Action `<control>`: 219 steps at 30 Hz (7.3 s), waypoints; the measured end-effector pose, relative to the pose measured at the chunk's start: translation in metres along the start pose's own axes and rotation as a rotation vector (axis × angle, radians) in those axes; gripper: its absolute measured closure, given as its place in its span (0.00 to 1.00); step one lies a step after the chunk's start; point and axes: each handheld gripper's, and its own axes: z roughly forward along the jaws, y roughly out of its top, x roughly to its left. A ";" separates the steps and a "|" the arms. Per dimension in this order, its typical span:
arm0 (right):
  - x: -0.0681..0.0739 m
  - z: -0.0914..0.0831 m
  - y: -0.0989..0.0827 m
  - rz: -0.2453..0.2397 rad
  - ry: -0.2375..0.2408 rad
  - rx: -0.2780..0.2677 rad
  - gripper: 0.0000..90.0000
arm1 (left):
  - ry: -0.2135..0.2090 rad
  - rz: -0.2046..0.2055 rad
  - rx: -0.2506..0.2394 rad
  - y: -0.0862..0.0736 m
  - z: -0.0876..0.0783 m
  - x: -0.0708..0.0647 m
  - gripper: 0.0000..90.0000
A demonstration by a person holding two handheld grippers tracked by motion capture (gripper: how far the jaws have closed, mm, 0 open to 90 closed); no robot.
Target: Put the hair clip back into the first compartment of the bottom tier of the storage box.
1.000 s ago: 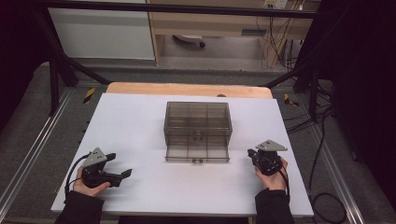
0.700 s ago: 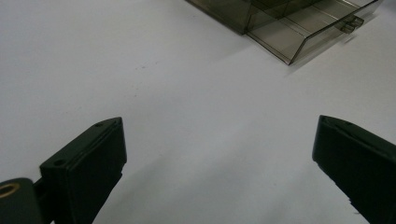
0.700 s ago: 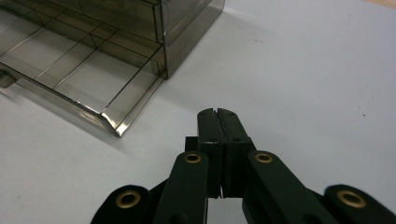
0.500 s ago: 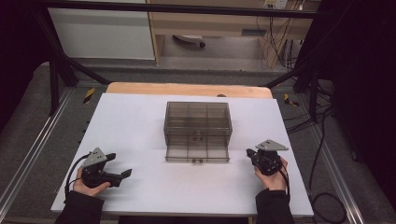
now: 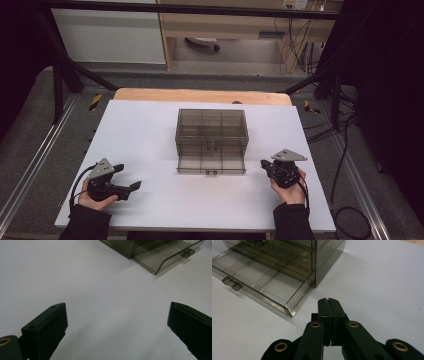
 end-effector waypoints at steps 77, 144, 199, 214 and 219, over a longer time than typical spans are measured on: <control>0.057 0.006 0.034 -0.123 0.168 -0.022 0.99 | 0.004 -0.002 0.001 0.000 0.000 0.000 0.02; 0.117 0.047 0.074 -0.183 0.262 -0.041 0.99 | 0.010 -0.001 -0.001 0.000 -0.001 0.001 0.02; 0.152 0.102 0.083 -0.195 0.278 0.008 0.99 | 0.009 -0.004 -0.003 0.000 -0.001 0.001 0.02; 0.155 0.114 0.077 -0.207 0.255 0.035 0.99 | 0.010 -0.002 -0.002 0.000 -0.001 0.001 0.02; 0.155 0.117 0.075 -0.210 0.250 0.042 0.99 | 0.010 -0.003 -0.002 0.000 -0.001 0.001 0.02</control>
